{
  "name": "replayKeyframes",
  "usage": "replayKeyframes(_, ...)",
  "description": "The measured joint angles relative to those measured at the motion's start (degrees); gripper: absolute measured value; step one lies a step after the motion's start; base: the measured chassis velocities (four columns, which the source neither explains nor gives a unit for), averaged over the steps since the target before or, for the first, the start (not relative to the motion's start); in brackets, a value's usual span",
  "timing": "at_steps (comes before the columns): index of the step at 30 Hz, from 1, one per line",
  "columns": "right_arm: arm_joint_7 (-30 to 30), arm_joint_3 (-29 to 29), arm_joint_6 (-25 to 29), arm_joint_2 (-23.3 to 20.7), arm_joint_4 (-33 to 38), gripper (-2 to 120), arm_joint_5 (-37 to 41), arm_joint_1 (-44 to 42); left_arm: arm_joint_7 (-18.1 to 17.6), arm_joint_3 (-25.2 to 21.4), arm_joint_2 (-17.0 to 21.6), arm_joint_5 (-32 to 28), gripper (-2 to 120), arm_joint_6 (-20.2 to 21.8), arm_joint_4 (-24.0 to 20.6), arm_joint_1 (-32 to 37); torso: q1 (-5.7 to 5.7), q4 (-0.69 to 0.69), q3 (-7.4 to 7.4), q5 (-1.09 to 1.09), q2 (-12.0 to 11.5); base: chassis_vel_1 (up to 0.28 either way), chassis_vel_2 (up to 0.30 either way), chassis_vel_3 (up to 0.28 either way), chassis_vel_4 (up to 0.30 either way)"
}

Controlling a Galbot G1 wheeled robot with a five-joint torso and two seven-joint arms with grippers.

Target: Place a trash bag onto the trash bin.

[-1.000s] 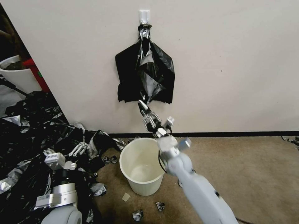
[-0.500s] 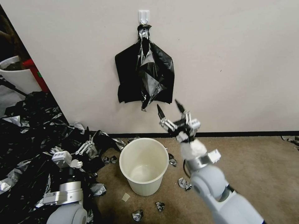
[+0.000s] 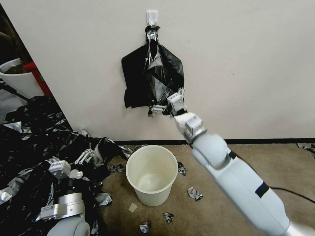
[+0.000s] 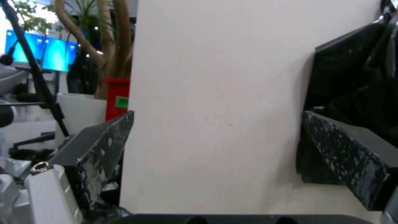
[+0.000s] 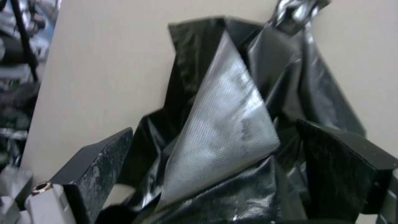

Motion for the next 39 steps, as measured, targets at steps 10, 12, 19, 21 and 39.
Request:
replayKeyframes(10,-1.9,1.0,-4.9,0.1,1.2,76,-4.8,0.1,-0.5,-0.2,0.5,0.0,100,0.2,0.0,-0.6,0.0,-0.01,0.0,0.01,0.0,0.0,0.0,0.0,0.0)
replayKeyframes(12,-2.1,1.2,-4.9,0.1,1.4,71,-5.1,-0.2,-0.6,-0.2,0.5,-0.1,100,0.3,0.2,-0.8,0.0,0.0,0.0,0.0,0.0,0.0,0.0,0.0,0.0)
replayKeyframes(19,-3.6,2.3,-2.3,0.1,1.0,44,-7.2,-1.4,-0.6,0.9,0.8,-0.1,100,0.6,1.2,-1.8,0.0,0.0,0.0,0.0,0.0,0.0,0.0,0.0,0.0)
replayKeyframes(21,-3.6,2.6,-0.5,0.2,0.6,34,-7.3,-1.5,-0.6,1.1,1.0,-0.1,100,0.8,1.4,-2.2,0.0,0.0,-0.01,0.0,0.0,0.0,0.0,0.0,0.0)
replayKeyframes(39,6.5,1.7,23.2,5.9,-0.6,0,34.1,-7.6,1.8,6.1,19.5,-15.0,100,0.0,3.7,-13.1,0.0,0.01,0.0,-0.01,0.0,0.0,0.0,0.0,0.0)
